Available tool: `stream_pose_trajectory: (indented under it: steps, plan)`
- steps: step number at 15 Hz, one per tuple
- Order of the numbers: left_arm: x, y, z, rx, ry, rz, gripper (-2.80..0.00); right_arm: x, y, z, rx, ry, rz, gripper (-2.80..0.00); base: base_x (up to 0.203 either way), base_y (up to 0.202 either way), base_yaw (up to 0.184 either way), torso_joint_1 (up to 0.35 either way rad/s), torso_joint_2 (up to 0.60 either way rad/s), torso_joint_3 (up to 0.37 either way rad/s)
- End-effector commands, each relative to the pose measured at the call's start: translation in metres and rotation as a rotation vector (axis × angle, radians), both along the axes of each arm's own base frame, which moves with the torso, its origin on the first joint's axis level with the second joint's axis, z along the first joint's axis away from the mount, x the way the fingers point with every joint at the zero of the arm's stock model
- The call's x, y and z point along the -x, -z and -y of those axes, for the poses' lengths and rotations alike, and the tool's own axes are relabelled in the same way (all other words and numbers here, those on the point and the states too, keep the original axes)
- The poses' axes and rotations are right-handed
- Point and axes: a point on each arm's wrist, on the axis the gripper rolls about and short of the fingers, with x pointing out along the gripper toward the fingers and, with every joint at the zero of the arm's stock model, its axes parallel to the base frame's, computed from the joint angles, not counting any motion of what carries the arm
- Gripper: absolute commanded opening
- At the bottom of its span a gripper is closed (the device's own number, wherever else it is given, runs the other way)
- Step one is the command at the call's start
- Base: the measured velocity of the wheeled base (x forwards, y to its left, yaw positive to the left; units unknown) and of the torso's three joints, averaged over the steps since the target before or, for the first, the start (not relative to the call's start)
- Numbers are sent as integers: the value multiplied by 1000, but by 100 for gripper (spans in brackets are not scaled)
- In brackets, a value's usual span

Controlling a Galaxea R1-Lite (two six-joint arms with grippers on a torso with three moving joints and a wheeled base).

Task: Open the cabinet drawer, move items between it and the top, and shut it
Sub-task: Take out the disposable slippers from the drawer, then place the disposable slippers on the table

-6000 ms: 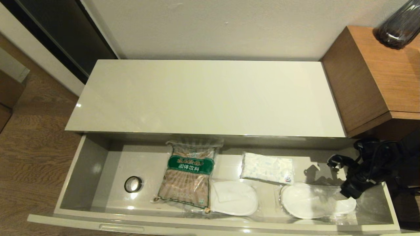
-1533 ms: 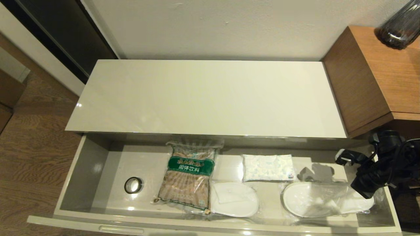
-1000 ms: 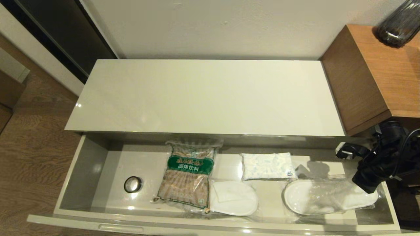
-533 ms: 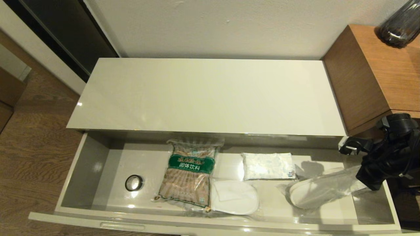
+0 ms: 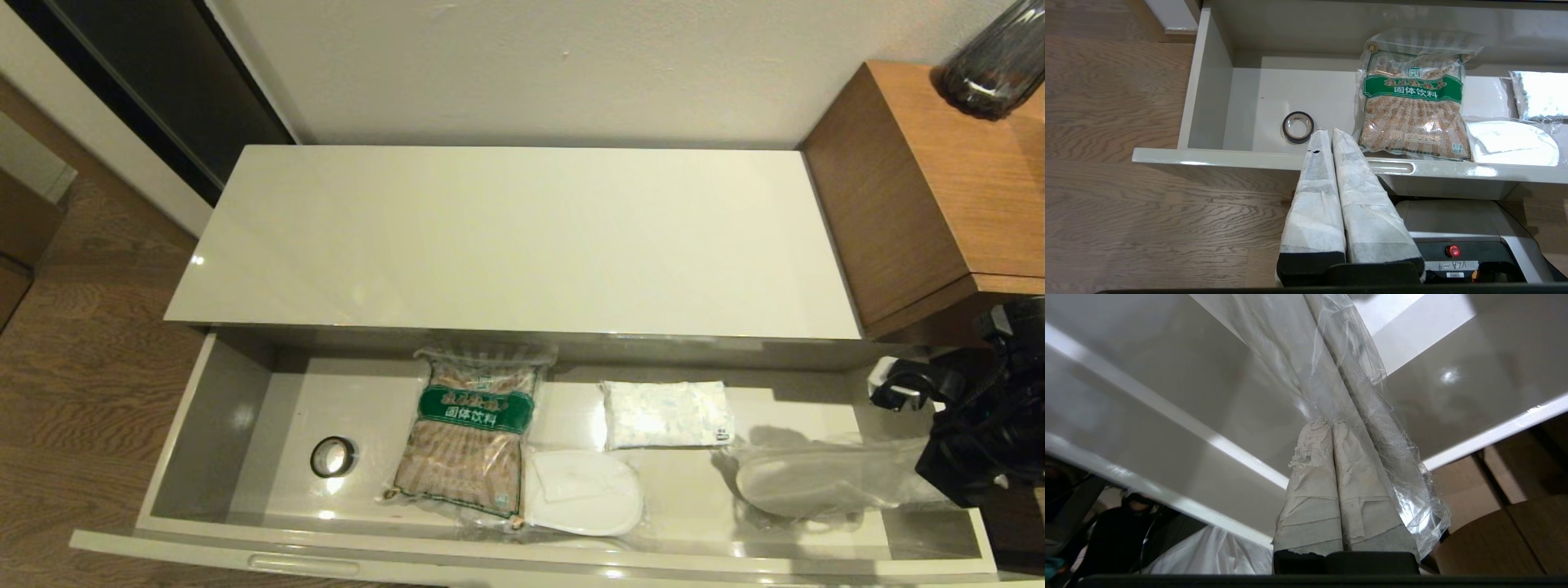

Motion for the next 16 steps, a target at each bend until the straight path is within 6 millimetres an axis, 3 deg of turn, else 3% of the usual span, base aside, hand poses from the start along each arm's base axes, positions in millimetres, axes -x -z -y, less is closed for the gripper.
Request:
stream_pose_trajectory:
  steps: [1, 7, 16]
  plan:
    - [0, 0, 0, 0, 0, -1, -280, 13, -17, -8, 14, -29, 60, -280, 0, 0, 0, 0, 0, 0]
    - [0, 0, 0, 0, 0, -1, -280, 23, -46, -39, 17, -148, 147, -280, 0, 0, 0, 0, 0, 0]
    - [0, 0, 0, 0, 0, -1, -280, 17, -124, -64, 5, -230, 247, -280, 0, 0, 0, 0, 0, 0]
